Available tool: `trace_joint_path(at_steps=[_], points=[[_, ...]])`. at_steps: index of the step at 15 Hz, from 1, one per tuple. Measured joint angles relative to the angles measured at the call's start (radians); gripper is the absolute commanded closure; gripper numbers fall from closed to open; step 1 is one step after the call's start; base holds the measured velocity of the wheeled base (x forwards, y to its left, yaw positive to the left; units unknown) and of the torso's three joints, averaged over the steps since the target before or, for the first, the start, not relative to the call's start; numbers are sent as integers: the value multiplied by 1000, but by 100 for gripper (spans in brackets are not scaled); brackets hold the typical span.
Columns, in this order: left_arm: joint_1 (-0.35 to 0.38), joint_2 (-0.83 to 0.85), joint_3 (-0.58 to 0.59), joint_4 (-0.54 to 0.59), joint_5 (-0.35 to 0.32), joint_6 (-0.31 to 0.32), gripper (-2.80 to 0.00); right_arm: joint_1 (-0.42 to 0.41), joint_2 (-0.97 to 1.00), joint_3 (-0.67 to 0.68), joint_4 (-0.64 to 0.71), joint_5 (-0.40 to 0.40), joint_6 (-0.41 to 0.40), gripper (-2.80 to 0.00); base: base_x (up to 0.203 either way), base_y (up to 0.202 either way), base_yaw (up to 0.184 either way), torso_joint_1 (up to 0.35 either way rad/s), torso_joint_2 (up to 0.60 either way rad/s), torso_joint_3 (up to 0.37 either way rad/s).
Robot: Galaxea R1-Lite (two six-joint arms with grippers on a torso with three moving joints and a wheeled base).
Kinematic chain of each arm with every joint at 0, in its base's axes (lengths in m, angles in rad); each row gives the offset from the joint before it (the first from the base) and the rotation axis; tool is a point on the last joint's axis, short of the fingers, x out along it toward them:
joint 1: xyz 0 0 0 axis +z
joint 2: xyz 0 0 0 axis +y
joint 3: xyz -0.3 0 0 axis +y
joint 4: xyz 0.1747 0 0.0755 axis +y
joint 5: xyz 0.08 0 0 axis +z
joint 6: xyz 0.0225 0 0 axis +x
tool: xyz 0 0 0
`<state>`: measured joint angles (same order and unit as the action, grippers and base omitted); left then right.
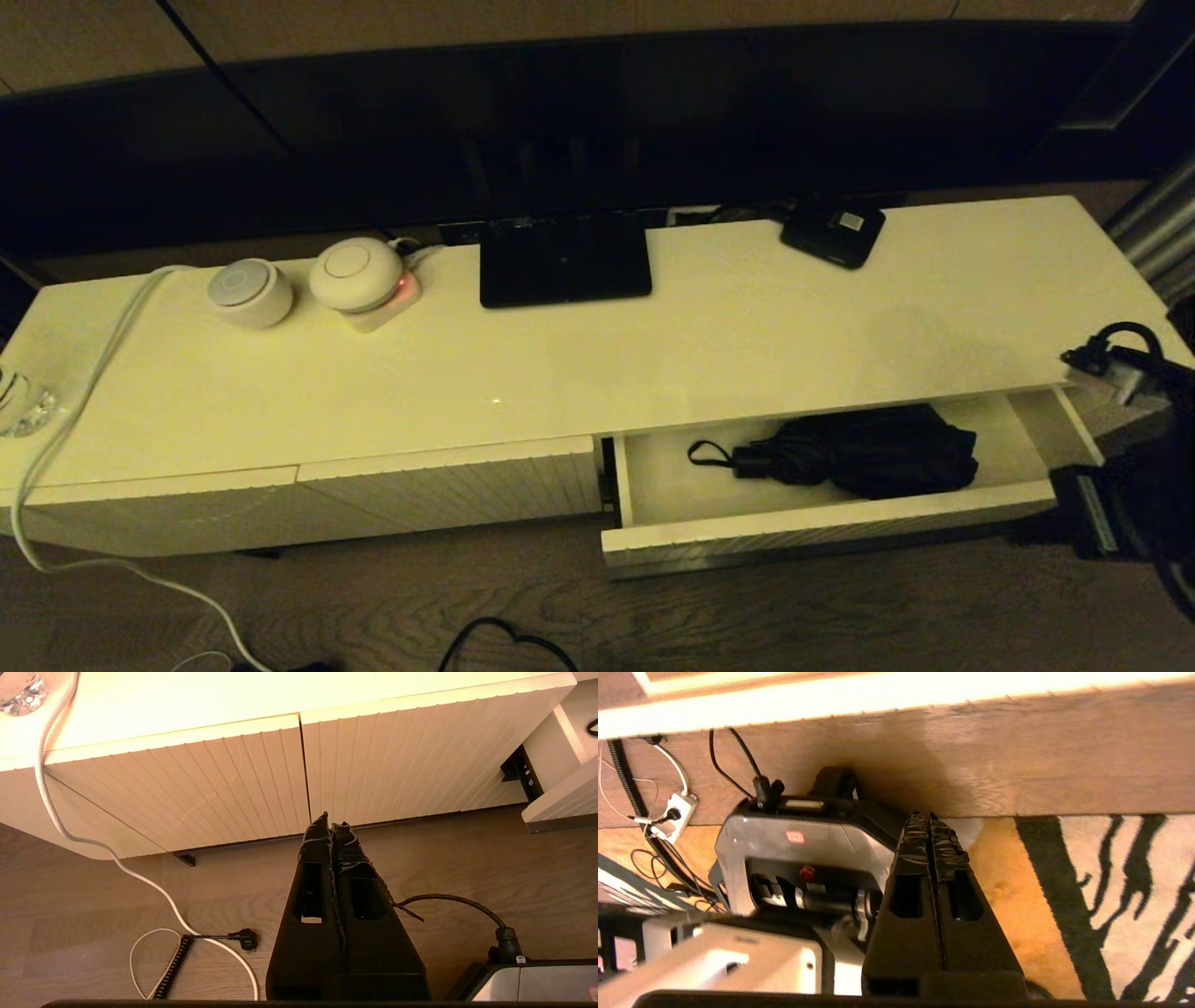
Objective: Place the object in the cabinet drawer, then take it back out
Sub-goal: Open the drawer
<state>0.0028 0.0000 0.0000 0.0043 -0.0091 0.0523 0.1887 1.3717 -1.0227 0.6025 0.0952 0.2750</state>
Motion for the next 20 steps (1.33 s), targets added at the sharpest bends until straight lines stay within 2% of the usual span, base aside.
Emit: trace_joint_path(at_steps=[3,5,12,14,18,20], points=[[0,0,0,0,0,0,0,29,111,-14,-105,-19,70,0,0,0,0,0,0,0],[0,0,0,0,0,0,0,46,178,-21,-177,-67,105,0,0,0,0,0,0,0],[0,0,0,0,0,0,0,52,267,-10,-323,-145,110,0,0,0,0,0,0,0],[0,0,0,0,0,0,0,53,270,12,-368,-150,106,0,0,0,0,0,0,0],[0,0,0,0,0,0,0,61,268,81,-560,-151,98,0,0,0,0,0,0,0],[0,0,0,0,0,0,0,62,271,92,-561,-152,98,0,0,0,0,0,0,0]])
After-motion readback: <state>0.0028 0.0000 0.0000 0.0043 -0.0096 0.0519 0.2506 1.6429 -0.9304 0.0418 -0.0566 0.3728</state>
